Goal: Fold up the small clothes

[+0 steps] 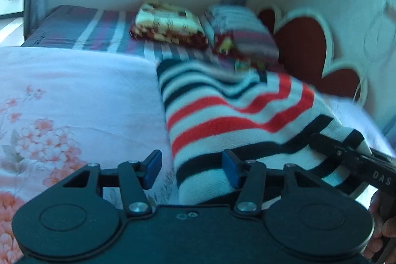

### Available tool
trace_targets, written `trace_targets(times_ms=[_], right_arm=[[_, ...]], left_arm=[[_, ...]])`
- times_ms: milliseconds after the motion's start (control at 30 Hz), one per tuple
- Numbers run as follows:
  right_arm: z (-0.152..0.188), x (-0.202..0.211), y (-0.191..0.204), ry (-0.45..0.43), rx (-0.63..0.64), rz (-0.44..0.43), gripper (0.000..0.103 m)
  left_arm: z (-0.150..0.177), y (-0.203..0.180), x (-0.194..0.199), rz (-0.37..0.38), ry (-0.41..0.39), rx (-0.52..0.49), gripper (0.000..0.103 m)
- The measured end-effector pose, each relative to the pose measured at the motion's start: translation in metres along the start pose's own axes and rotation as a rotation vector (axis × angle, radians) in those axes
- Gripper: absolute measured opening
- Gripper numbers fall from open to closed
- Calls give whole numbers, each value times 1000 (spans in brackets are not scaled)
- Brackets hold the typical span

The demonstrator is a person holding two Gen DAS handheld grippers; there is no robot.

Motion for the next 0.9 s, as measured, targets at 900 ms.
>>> trace_targets(times_ms=[900], right_arm=[[-6,-28,-40,157,-188,27,24]], left_arm=[[5,-19,-15,-70,66,-139,64]])
Point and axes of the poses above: each gripper's, at about its wrist camera, not at the fingertips, and x roughly against the way its jaws point, y to its left, z to its underside, the point moved 2 cm from there along -x, roughly the way its jaws point, and after that the axes turned 12 degrees about z, right-handed, at the moved point
